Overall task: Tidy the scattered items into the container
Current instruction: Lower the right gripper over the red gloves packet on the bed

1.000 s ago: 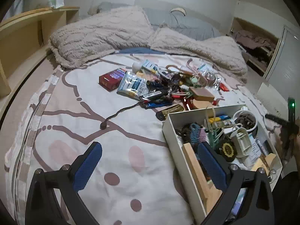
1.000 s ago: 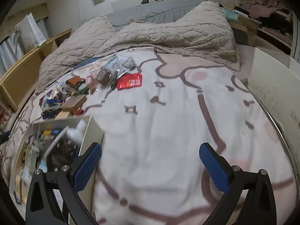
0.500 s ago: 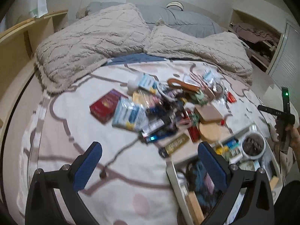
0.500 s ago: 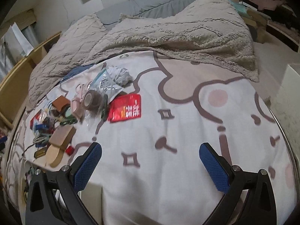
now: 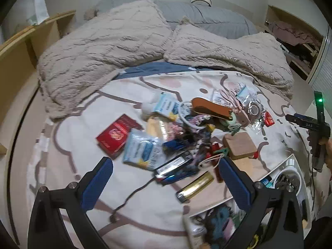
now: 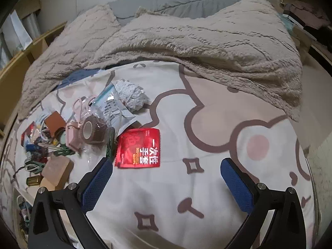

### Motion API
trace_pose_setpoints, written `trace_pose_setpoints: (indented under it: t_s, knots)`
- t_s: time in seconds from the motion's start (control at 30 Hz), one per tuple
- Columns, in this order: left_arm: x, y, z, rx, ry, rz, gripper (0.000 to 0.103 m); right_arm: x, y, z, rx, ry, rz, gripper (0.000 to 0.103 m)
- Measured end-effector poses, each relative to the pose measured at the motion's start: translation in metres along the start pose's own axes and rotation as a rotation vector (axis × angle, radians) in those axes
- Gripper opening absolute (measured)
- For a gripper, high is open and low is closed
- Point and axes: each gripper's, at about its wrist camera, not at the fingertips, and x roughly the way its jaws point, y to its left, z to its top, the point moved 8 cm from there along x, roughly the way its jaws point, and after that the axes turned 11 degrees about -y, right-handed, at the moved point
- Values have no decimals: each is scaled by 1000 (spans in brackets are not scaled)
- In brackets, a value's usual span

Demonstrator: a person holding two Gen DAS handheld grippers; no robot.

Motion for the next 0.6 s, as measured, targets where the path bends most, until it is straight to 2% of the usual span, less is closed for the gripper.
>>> trace_pose_setpoints:
  t_s: [0.17,0.33,0.6]
  knots:
    - [26,-30,2,22,29,-52,103,18,10,-6,-36,46,9,103]
    - [49,-67,4,9,62,-155,103,34,22,-12,-62,97,36,103]
    - [72,-130,2,39,148,-292,103,50,35,-10,-114,136,16,103]
